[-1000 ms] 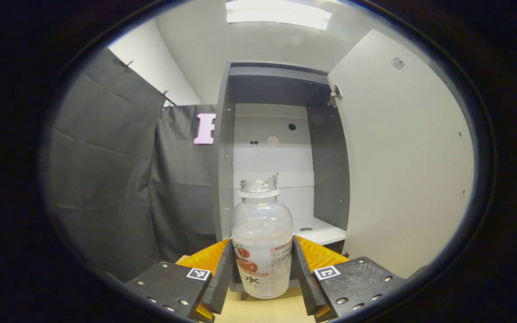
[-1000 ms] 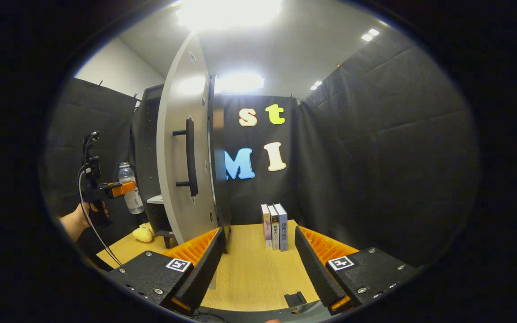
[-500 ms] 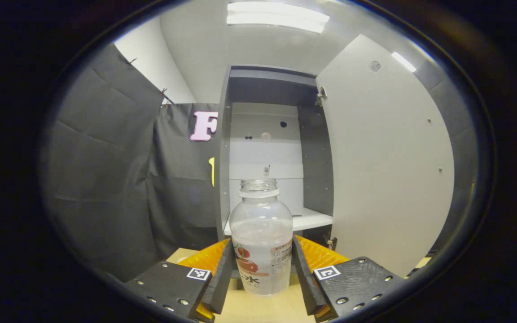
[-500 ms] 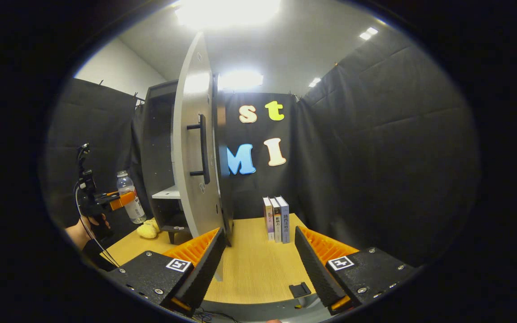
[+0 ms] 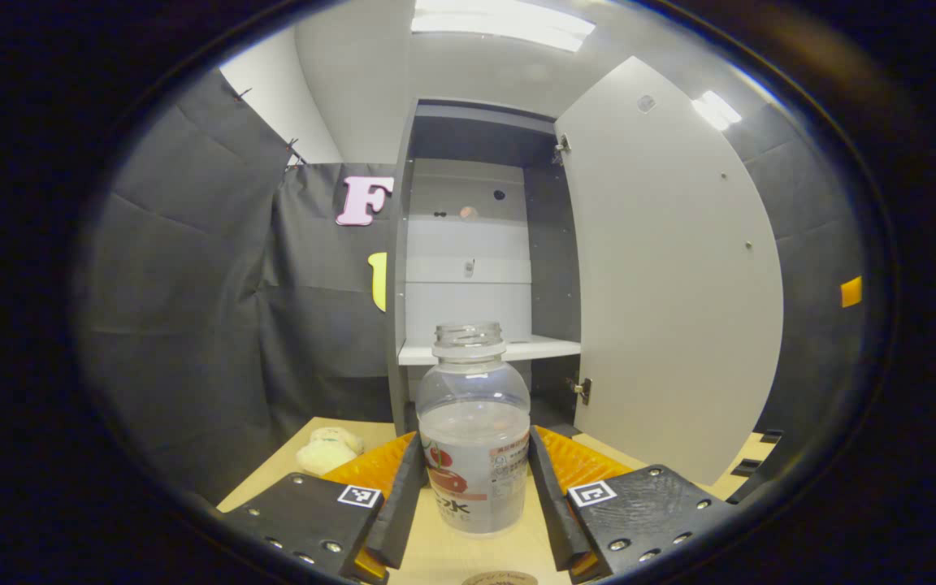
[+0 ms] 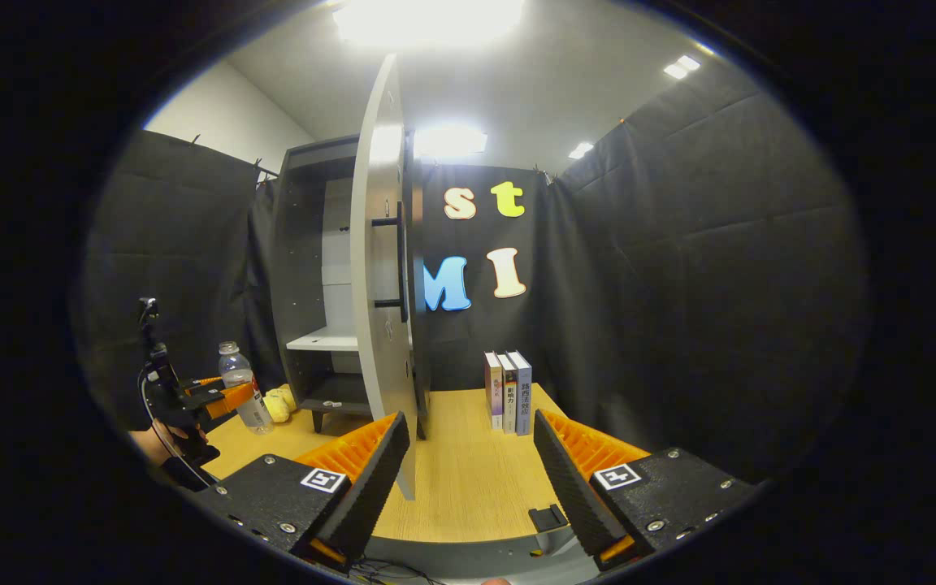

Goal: Open the cabinet door with the right hand, grasp the bottle in the cabinet with the left hand and place it on the coaster, then close the cabinet door with the right hand.

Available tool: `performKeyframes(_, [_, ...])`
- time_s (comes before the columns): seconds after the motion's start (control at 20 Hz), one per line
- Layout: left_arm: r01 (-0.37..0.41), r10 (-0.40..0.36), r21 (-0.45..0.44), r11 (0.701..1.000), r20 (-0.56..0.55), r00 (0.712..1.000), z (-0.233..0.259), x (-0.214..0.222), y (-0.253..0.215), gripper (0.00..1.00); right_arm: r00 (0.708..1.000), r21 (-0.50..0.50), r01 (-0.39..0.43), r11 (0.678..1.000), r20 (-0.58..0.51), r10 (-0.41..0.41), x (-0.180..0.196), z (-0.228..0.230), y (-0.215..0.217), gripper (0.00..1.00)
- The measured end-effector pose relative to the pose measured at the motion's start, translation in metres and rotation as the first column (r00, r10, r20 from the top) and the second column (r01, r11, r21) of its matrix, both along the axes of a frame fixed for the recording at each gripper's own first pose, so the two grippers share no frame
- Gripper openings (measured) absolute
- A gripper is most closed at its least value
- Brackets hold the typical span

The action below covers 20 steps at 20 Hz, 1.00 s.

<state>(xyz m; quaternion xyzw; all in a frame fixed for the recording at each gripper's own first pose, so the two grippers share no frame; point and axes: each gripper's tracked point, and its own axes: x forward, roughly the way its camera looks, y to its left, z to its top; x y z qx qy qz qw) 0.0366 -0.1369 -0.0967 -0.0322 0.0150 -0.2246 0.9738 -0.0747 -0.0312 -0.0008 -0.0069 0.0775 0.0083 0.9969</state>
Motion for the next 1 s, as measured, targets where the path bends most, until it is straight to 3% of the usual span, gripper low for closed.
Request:
performKeyframes(0.45, [-0.006,0.006,-0.009,1.000,-0.060,0.998,-0.069,-0.033,0.001,0.68,0.998,-0.047,-0.009,0.999,-0.063,0.006,-0.012,-0.015,0.003,0.95])
performKeyframes(1.0, [-0.031,0.039,0.052,0.998,-0.170,0.985,-0.156,-0.049,-0.008,0.69,0.995,-0.038,-0.012,0.999,-0.104,0.008,-0.018,-0.033,0.006,0.95])
